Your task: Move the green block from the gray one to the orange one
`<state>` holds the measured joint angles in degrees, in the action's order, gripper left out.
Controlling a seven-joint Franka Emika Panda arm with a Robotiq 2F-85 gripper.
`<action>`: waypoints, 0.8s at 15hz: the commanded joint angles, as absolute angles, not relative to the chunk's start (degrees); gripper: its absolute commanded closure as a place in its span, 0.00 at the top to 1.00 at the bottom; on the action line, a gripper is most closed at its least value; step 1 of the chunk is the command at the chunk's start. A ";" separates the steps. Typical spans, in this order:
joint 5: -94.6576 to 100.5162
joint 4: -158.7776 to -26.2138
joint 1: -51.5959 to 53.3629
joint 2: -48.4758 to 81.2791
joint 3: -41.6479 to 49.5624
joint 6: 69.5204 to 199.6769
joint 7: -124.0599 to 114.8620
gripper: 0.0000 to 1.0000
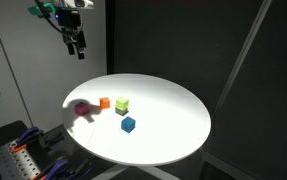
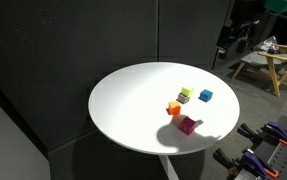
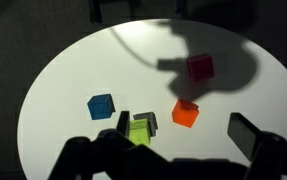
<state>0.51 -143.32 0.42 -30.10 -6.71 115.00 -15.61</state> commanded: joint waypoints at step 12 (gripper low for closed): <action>-2.17 -129.13 -0.33 -8.11 -0.38 121.80 -5.72 1.00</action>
